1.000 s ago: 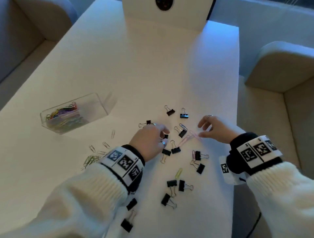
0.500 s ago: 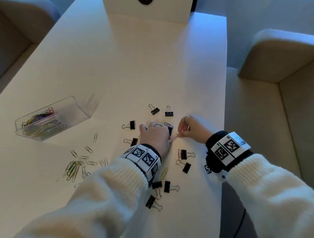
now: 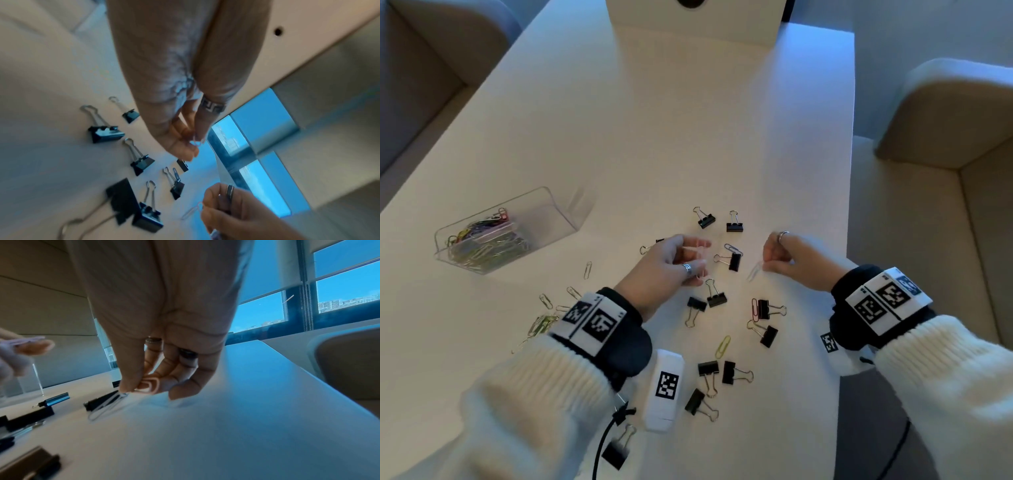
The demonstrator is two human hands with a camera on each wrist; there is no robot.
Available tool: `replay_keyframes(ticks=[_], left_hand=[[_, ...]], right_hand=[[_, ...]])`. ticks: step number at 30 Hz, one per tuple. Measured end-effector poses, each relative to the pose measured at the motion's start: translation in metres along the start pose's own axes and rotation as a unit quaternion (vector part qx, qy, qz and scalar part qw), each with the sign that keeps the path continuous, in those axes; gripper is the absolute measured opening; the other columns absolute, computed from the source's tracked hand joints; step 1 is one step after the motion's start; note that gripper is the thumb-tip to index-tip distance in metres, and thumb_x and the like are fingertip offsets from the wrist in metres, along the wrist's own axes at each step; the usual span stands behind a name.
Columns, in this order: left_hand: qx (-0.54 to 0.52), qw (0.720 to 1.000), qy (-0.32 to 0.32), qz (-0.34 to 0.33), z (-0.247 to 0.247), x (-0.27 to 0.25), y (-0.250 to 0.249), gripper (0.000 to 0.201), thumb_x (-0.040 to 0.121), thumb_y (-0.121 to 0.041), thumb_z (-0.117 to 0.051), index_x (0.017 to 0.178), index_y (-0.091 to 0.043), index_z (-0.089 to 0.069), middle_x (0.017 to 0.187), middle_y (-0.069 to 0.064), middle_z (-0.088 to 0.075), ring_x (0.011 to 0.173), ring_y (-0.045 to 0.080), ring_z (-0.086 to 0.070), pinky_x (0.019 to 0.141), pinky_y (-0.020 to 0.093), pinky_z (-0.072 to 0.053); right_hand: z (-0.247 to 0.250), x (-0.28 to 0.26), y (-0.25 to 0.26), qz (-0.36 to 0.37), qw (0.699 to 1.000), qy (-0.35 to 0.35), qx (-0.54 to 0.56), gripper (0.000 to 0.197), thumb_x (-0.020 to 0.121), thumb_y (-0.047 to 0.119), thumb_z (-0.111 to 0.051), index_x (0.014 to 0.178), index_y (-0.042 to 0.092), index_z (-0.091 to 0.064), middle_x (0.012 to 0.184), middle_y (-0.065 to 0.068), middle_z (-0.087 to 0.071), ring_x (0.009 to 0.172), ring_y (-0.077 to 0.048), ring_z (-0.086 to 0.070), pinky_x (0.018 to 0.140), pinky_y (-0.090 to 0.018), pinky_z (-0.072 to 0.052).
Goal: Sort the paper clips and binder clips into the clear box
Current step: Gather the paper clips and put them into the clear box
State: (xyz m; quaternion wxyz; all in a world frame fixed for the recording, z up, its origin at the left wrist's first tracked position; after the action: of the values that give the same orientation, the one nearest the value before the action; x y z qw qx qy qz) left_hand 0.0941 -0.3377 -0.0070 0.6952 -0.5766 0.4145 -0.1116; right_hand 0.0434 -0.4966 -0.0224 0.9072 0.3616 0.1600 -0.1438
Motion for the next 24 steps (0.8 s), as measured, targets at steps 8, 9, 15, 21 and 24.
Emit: replay_keyframes(ticks=[8,9,15,21,24], left_hand=[[-0.322,0.938,0.001,0.129,-0.005,-0.011,0.022,0.019,0.090,-0.004,-0.040,0.073,-0.006,-0.049,0.062,0.005,-0.045,0.055,0.015,-0.050,0.058,0.027,-0.057],[-0.333,0.933,-0.009,0.136,-0.005,-0.011,0.024,0.022,0.091,-0.011,-0.042,0.070,-0.008,-0.048,0.061,0.004,-0.042,0.054,0.015,-0.049,0.057,0.027,-0.057],[-0.358,0.919,-0.076,0.144,0.001,-0.007,0.034,0.036,0.098,-0.018,-0.034,0.078,0.001,-0.057,0.075,0.014,-0.056,0.067,0.023,-0.061,0.065,0.030,-0.056],[-0.387,0.910,-0.006,0.147,-0.012,-0.010,0.028,0.037,0.097,-0.015,-0.028,0.090,0.003,-0.059,0.069,0.016,-0.069,0.063,0.026,-0.070,0.067,0.033,-0.057],[-0.385,0.910,-0.021,0.151,-0.003,-0.009,0.031,0.039,0.097,-0.017,-0.027,0.087,0.002,-0.060,0.054,0.011,-0.063,0.054,0.024,-0.067,0.056,0.031,-0.057]], right_hand=[[-0.002,0.003,0.020,0.039,0.999,0.001,0.001,0.012,0.086,0.011,-0.061,0.097,0.007,-0.061,0.067,0.006,-0.049,0.066,-0.012,-0.048,0.057,-0.009,-0.037],[-0.001,0.001,0.028,0.050,0.999,-0.004,0.013,0.011,0.085,0.010,-0.062,0.095,0.006,-0.062,0.067,0.006,-0.050,0.062,-0.004,-0.049,0.056,-0.006,-0.038],[-0.004,-0.010,0.094,0.134,0.988,0.001,0.079,0.008,0.079,0.018,-0.070,0.079,0.021,-0.063,0.062,0.014,-0.058,0.059,0.000,-0.053,0.056,-0.007,-0.038],[0.008,-0.005,0.113,0.138,0.983,-0.075,0.095,0.001,0.084,0.024,-0.065,0.083,0.024,-0.064,0.067,0.016,-0.061,0.058,-0.001,-0.053,0.055,-0.007,-0.040],[0.024,0.010,0.081,0.088,0.984,-0.136,0.073,0.005,0.088,0.027,-0.059,0.085,0.024,-0.062,0.072,0.010,-0.061,0.058,-0.007,-0.052,0.057,-0.010,-0.041]])
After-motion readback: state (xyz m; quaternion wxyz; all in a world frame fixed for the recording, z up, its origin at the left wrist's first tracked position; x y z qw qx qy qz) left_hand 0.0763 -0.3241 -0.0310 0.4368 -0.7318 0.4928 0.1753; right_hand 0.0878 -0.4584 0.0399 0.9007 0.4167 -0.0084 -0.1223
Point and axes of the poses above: each hand's wrist, its own x-axis towards the middle knuckle, its own z-axis out of the back of the hand, y = z × x, the point moved 10 cm from there along x, towards the middle knuckle
